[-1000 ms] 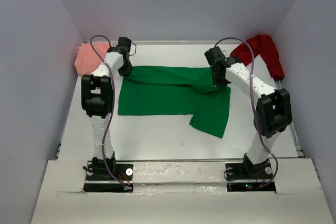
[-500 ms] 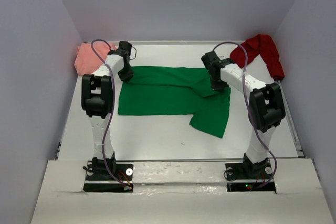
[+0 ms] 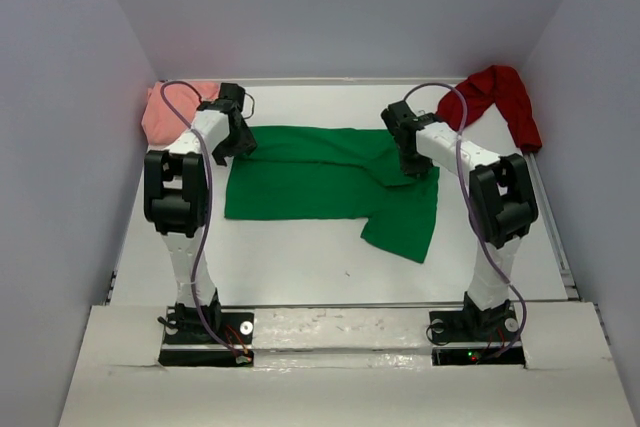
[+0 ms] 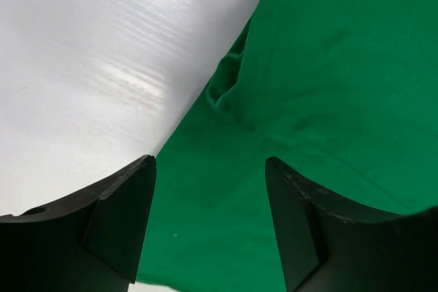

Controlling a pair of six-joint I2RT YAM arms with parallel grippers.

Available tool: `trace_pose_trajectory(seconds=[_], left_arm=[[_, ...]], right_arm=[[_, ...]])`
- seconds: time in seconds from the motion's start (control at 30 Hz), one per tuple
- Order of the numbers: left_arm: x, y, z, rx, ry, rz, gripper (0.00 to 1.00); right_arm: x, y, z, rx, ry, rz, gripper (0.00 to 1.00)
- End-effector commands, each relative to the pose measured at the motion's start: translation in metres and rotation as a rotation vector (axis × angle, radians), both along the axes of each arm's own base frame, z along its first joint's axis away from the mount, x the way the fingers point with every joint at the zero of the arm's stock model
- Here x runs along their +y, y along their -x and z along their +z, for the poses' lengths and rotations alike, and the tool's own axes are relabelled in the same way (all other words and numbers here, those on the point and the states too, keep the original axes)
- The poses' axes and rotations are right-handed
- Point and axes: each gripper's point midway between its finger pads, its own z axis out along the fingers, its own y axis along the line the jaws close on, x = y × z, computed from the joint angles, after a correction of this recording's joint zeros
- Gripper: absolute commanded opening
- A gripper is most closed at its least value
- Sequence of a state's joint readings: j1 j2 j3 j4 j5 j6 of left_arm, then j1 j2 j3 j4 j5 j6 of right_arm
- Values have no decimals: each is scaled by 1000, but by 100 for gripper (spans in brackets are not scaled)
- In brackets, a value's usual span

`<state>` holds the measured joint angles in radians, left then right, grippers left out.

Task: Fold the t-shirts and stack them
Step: Flatten the tshirt out

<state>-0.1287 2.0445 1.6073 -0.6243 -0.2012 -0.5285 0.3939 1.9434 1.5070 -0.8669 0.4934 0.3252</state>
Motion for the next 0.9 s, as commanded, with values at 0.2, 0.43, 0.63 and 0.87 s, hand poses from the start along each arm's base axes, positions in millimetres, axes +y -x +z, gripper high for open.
trace_pose_trajectory(seconds=[0.2, 0.43, 0.63, 0.87], left_arm=[[-2, -13, 129, -300, -73, -8, 73], [-40, -42, 138, -364, 22, -186, 18], [-71, -66, 84, -233, 128, -265, 0], [-60, -74, 59, -179, 77, -244, 0]], right_arm=[[-1, -25, 101, -229, -30, -4, 49], [12, -73, 117, -286, -27, 73, 10], [20, -126, 103, -291, -24, 99, 0], [4, -156, 90, -283, -50, 102, 0]])
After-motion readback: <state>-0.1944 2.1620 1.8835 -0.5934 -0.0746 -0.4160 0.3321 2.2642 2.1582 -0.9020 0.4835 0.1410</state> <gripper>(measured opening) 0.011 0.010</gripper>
